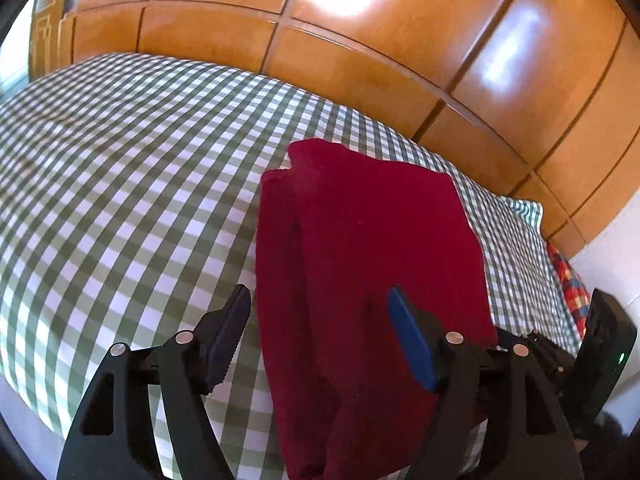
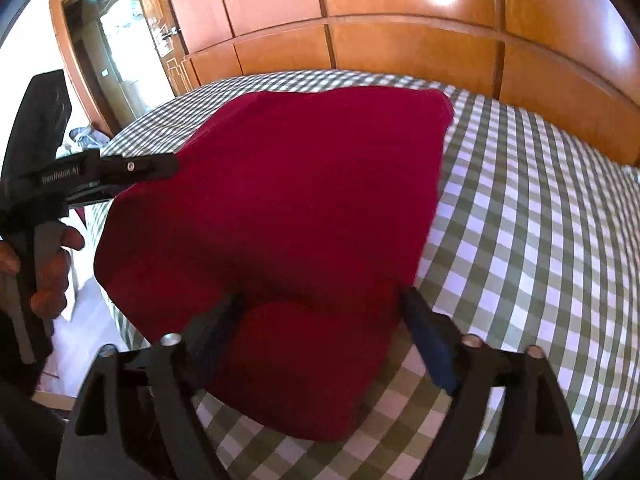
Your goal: Fold small clothes
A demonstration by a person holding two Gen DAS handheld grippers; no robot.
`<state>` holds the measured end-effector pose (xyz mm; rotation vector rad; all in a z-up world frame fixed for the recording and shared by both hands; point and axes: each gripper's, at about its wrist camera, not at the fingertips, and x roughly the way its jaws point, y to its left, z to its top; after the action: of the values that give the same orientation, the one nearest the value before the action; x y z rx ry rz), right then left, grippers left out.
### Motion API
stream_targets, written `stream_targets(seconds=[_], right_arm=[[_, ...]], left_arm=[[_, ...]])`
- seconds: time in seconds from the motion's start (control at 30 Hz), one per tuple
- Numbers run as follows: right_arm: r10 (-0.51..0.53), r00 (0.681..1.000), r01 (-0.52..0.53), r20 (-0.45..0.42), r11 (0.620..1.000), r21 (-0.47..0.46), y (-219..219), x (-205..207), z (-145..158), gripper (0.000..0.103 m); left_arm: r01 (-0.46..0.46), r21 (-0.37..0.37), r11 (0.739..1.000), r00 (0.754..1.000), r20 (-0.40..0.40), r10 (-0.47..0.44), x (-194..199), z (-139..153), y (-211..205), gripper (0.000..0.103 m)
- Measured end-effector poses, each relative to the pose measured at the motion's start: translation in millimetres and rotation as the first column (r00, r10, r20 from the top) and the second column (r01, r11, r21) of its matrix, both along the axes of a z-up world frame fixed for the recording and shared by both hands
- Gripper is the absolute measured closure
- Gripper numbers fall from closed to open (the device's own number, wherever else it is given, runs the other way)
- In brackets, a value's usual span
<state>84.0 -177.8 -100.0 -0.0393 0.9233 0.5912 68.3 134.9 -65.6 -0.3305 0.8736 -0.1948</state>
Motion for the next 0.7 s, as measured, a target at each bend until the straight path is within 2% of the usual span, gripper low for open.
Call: stream_targets(seconds=[0.17,0.27,0.47,0.7], right_arm=[[-0.044,0.996,0.054,-0.079,0.989,0.137,-28,19,12,0.017],[-0.081,0.985,0.116,-0.154,0.966,0.231,-46,39,13,0.016],[-0.104,0.959,0.186,-0.265,0.934,0.305,-56,72,3,0.016],[-0.032,0.932,0.172,-0.36,0.915,0.365,-43,84,-18,0.016]], left_arm=[[0.023,0.031,0.999,1.0,0.015,-0.023,0,0,-6,0.033],[0.031,0.036,0.999,0.999,0.012,-0.032,3,-4,-6,0.033],[0.047,0.032,0.998,0.999,0.006,-0.048,6,-10,-5,0.033],[0.067,0.024,0.997,0.998,0.002,-0.067,9,-17,-3,0.033]])
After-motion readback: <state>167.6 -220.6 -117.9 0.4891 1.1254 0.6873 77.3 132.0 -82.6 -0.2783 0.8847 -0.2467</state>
